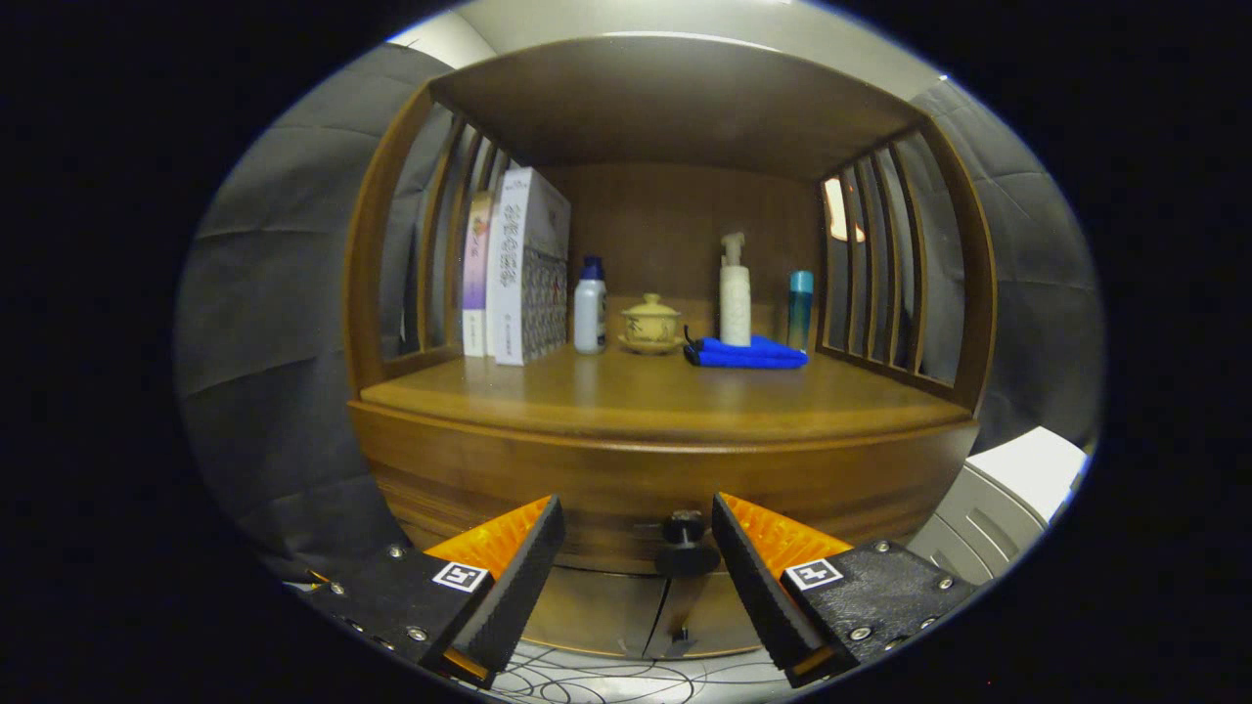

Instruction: Pull open the drawer, take out the items inside it, and place them on the countertop above the cabinet.

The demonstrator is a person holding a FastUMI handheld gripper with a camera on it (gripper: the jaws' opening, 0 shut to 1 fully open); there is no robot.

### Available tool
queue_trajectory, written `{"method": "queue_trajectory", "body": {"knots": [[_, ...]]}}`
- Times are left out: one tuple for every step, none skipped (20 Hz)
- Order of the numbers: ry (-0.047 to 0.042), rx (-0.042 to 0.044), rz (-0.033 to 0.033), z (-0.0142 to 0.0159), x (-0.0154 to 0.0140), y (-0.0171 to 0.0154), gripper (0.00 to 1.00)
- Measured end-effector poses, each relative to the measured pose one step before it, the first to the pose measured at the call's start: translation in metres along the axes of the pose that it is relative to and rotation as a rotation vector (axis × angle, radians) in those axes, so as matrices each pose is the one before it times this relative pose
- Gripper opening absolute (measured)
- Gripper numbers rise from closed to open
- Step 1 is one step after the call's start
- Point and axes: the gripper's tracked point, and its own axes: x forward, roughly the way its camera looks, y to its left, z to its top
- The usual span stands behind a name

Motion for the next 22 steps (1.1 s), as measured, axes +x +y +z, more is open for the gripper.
{"method": "queue_trajectory", "body": {"knots": [[0.01157, 0.00541, -0.01003, -0.00744, 0.00371, -0.00225, 0.95], [0.0088, 0.00391, -0.01395, -0.00453, 0.00204, -0.00368, 0.95], [0.01776, 0.00411, 0.00036, -0.00772, 0.00586, -0.00012, 0.95], [0.00995, 0.00669, 0.00432, -0.00633, 0.00347, -0.0013, 0.95], [0.00668, 0.00657, 0.00339, -0.00338, 0.00196, -0.00009, 0.95], [0.01044, 0.00527, -0.00107, -0.00516, 0.00284, 0.0, 0.95], [0.01475, 0.00627, -0.00212, -0.0039, 0.0032, -0.00045, 0.94], [0.00181, 0.00702, -0.00395, -0.00173, 0.00281, -0.00206, 0.94], [-0.00283, 0.00826, -0.00636, 0.00129, 0.00314, -0.00166, 0.91], [-0.00733, 0.0062, -0.00965, 0.00023, 0.00175, -0.00131, 0.87], [-0.00187, 0.00489, -0.00655, 0.00075, 0.00214, -0.00209, 0.83], [0.00704, 0.00381, -0.00939, -0.00353, 0.00211, -0.0021, 0.8], [0.00775, 0.00232, -0.0058, -0.00164, 0.00208, -0.00165, 0.75], [0.00244, 0.001, -0.00724, -0.00104, 0.00258, -0.00262, 0.7], [-0.01058, 0.00403, -0.00288, 0.00124, 0.00107, -0.00132, 0.64], [-0.00526, 0.0039, -0.00229, -0.00136, 0.00076, -0.0009, 0.61], [-0.00033, 0.00464, -0.00932, -0.00173, 0.00118, -0.00176, 0.56], [0.00091, 0.00506, -0.00083, -0.00391, 0.00118, 0.00017, 0.51], [0.00784, 0.00587, -0.00375, -0.00127, 0.00061, 0.00001, 0.46], [0.0198, -0.00024, -0.00258, -0.0073, -0.00062, -0.00078, 0.43], [0.01522, -0.00891, 0.02424, -0.00474, 0.00005, 0.00563, 0.3], [-0.00411, 0.00109, 0.06215, -0.00108, -0.00157, 0.01329, 0.18]]}}
